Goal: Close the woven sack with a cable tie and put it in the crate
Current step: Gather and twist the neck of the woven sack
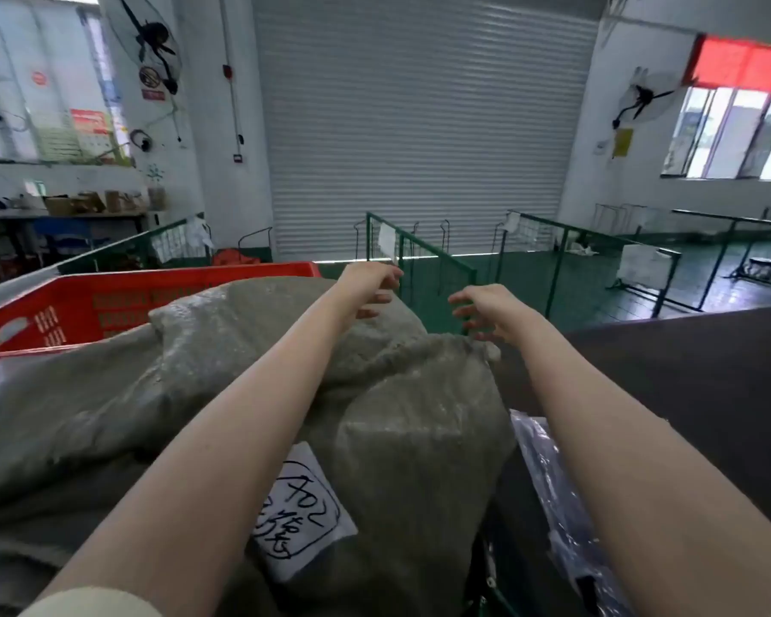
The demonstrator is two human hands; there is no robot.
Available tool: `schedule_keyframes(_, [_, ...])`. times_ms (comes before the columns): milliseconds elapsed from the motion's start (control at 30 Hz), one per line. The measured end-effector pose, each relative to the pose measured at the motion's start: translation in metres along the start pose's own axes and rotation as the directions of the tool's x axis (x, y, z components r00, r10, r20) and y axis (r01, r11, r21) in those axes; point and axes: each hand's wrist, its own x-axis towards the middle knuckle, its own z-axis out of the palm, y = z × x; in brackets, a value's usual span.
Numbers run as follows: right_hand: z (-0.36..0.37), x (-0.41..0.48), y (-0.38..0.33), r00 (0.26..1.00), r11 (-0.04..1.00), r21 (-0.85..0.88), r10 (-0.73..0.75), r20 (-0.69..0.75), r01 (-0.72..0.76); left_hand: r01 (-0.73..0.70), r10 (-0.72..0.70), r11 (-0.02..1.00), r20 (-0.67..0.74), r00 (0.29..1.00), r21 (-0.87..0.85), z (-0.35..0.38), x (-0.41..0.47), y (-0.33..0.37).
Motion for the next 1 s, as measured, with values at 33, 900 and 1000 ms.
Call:
schedule_keyframes(33, [-0.004, 0.001, 0.005, 1.0, 0.999, -0.047, 0.017, -0.014, -0.018, 0.019, -0.02, 0.999, 0.011, 1.0, 0.047, 0.006, 0.001, -0.004])
schedule_keyframes(900, [-0.02, 0.007, -0.079, 0.857, 0.818, 0.385, -0.502, 0.116, 0.427, 0.079, -0.091, 0.989, 0.089, 0.992, 0.127, 0.004, 0.0, 0.032])
schedule_keyframes(1000, [-0.019, -0.006, -0.09, 0.771, 0.784, 0.463, -0.573, 0.279, 0.414, 0.168, -0.169, 0.986, 0.229, 0.959, 0.024, 0.004, 0.004, 0.046])
